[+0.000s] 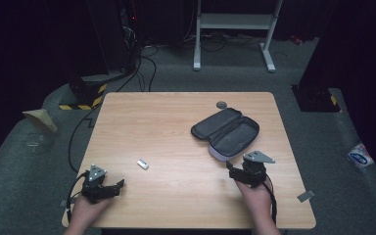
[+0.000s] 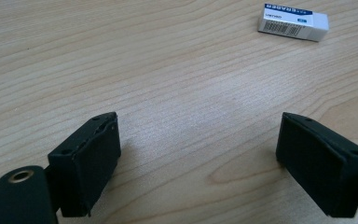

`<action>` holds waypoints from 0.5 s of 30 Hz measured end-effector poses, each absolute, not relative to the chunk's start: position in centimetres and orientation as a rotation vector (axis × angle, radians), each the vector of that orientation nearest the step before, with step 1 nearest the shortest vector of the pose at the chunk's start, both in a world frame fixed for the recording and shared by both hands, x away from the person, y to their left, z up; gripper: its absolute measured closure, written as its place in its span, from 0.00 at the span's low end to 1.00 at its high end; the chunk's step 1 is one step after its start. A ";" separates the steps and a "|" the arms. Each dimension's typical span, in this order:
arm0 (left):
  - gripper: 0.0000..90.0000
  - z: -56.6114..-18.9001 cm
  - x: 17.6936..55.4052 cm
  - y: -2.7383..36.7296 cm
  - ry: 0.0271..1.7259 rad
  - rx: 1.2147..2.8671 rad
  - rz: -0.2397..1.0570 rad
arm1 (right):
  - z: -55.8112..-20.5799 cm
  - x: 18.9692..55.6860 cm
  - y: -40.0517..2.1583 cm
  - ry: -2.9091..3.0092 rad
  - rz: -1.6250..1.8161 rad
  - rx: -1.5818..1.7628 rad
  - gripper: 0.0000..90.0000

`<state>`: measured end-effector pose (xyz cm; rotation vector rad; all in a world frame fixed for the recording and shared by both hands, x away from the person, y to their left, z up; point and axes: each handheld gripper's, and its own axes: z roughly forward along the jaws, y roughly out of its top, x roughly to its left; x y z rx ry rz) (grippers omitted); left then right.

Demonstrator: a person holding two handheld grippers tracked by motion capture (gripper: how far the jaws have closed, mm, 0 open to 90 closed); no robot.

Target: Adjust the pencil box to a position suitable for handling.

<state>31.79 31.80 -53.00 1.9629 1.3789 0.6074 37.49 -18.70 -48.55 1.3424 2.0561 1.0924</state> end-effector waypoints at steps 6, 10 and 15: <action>0.15 -53.0 31.8 31.8 1.381 1.960 0.605 | -48.2 38.1 -18.2 2.056 1.099 1.328 0.32; 0.15 -53.0 31.8 31.8 1.379 1.962 0.604 | -48.0 38.3 -18.0 2.058 1.104 1.320 0.34; 0.15 -53.0 31.8 31.8 1.379 1.962 0.604 | -47.7 39.0 -17.3 2.073 1.099 1.318 0.34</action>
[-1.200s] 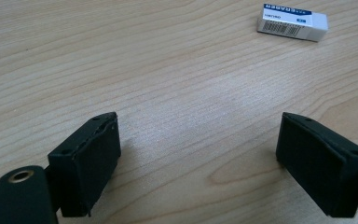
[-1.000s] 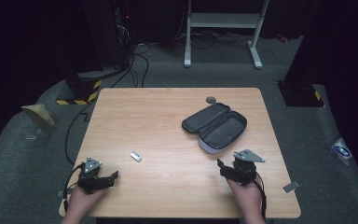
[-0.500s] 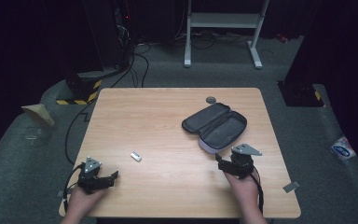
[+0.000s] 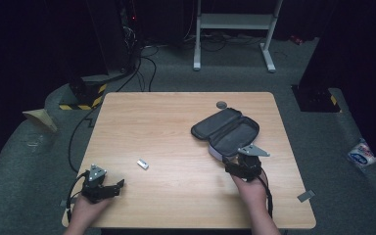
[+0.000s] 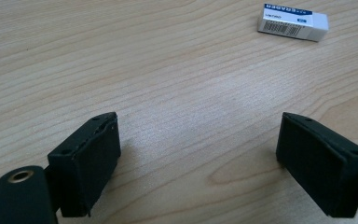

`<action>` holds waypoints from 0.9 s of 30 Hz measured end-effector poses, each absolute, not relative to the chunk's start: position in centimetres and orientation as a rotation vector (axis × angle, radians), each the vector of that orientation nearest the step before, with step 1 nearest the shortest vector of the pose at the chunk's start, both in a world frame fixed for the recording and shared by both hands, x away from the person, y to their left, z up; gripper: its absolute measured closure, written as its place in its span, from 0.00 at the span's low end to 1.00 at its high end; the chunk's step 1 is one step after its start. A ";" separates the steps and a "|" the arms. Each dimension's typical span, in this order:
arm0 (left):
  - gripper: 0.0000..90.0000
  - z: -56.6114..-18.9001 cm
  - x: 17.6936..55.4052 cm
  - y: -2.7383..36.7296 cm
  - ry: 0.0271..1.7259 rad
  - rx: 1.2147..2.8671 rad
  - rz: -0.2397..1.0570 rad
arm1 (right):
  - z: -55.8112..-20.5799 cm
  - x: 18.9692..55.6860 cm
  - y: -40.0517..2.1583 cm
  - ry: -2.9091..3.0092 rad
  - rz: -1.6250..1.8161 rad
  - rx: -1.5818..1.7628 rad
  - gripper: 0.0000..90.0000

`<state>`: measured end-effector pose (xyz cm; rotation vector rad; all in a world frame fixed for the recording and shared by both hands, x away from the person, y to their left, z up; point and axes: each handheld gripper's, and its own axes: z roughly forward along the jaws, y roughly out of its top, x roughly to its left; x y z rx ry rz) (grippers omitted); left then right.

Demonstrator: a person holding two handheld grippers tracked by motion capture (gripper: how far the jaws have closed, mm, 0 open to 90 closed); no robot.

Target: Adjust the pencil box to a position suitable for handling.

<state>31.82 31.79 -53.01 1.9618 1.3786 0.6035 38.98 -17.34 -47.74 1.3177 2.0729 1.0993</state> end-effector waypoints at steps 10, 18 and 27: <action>0.15 -53.0 31.8 31.8 1.377 1.962 0.603 | -47.3 40.3 -16.0 2.093 1.099 1.318 0.38; 0.15 -53.0 31.8 31.8 1.377 1.963 0.602 | -48.0 41.0 -15.6 2.119 1.101 1.330 0.46; 0.15 -53.0 31.8 31.8 1.376 1.963 0.602 | -48.7 41.5 -14.9 2.158 1.093 1.312 0.61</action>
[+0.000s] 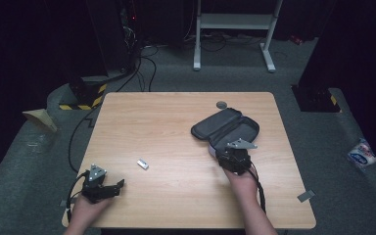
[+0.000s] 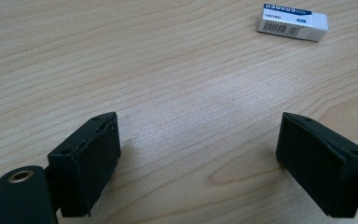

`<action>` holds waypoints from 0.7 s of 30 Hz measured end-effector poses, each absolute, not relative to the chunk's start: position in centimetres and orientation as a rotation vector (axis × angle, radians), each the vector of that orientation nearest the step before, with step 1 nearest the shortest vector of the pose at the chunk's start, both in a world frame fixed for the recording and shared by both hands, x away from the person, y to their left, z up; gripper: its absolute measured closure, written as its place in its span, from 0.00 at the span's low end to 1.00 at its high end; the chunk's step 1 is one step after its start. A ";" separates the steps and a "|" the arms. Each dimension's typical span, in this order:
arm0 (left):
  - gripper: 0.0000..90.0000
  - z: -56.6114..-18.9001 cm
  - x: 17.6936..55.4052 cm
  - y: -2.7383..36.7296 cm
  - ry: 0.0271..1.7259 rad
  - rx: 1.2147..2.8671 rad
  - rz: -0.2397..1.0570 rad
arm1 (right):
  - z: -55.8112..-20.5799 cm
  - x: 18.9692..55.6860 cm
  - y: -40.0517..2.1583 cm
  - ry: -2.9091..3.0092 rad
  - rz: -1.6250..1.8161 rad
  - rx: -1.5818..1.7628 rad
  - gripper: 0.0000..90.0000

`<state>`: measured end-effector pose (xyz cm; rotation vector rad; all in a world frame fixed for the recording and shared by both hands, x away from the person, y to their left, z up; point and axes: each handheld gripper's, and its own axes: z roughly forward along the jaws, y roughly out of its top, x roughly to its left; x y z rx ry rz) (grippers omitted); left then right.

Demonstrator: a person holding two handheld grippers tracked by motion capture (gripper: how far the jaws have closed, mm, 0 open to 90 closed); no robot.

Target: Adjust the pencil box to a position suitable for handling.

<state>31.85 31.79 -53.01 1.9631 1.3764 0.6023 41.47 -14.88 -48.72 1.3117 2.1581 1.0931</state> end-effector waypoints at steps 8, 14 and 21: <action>0.15 -53.0 31.8 31.8 1.376 1.963 0.602 | -49.3 41.4 -14.0 2.177 1.079 1.297 0.76; 0.15 -53.0 31.8 31.8 1.377 1.962 0.603 | -49.5 41.0 -13.4 2.188 1.088 1.255 0.90; 0.15 -53.0 31.8 31.8 1.377 1.962 0.603 | -49.7 40.1 -12.3 2.206 1.122 1.225 0.94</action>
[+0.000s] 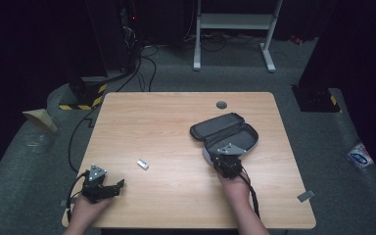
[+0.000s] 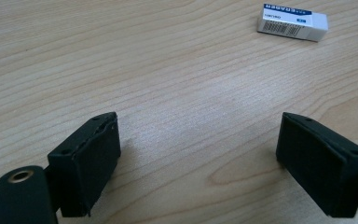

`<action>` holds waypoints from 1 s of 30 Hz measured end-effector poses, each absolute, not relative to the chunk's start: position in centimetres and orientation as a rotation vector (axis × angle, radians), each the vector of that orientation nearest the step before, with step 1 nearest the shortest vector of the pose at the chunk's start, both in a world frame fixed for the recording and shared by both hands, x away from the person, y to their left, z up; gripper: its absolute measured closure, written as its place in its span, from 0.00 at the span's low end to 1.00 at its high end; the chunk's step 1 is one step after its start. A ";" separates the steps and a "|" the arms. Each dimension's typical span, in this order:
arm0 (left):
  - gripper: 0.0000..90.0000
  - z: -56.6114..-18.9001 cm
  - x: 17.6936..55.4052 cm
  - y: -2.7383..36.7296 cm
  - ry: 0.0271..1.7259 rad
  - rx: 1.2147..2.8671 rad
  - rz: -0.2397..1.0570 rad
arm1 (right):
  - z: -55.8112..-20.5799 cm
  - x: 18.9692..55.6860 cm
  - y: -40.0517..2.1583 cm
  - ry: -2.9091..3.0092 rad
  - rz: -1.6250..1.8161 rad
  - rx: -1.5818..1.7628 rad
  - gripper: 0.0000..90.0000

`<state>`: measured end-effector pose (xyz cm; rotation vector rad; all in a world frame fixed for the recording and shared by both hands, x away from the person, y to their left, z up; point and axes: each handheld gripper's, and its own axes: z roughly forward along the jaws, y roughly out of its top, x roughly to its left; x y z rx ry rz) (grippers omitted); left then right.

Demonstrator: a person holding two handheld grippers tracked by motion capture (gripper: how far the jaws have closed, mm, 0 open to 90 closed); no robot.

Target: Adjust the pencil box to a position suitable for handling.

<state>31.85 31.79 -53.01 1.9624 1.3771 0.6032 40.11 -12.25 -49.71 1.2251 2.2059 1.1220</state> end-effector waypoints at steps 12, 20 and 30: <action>0.15 -53.0 31.8 31.8 1.377 1.963 0.603 | -49.6 36.8 -8.3 2.271 1.202 1.105 0.93; 0.15 -53.0 31.8 31.8 1.376 1.963 0.603 | -48.1 35.5 -8.0 2.218 1.281 1.066 0.68; 0.15 -53.0 31.8 31.8 1.374 1.966 0.606 | -47.1 38.2 -16.2 2.016 1.143 1.245 0.57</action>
